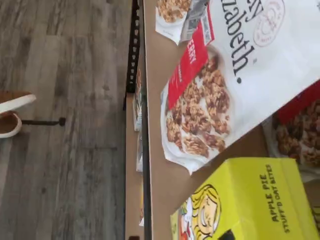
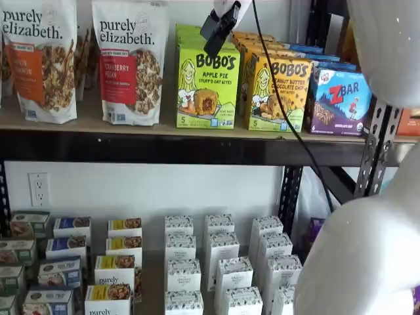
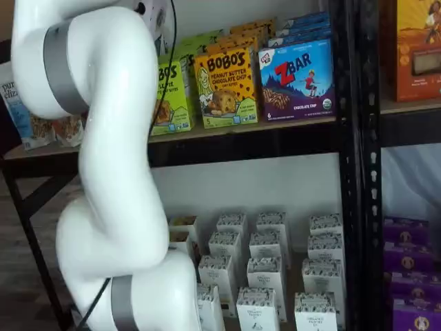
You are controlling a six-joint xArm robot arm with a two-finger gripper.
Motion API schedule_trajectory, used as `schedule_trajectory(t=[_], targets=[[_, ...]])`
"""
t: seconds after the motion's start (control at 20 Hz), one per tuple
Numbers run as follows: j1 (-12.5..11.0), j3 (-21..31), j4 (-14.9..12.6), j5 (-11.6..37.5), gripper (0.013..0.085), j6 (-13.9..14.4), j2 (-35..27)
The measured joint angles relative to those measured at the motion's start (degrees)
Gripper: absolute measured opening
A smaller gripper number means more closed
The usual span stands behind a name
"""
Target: Pick the green box on the top shelf, the fourth from the left
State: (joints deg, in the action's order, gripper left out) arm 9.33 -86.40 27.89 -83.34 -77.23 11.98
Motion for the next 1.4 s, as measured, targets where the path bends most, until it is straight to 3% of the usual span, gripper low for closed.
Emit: schedule_trajectory(t=[0.4, 0.8, 1.4], targets=[[-0.71, -1.6, -0.85, 0.51, 0.085, -1.02, -2.34], [-0.95, -5.09, -5.39, -2.01, 0.085, -1.42, -5.37], [-0.78, -7.86, -8.83, -3.85, 0.085, -1.53, -7.91]])
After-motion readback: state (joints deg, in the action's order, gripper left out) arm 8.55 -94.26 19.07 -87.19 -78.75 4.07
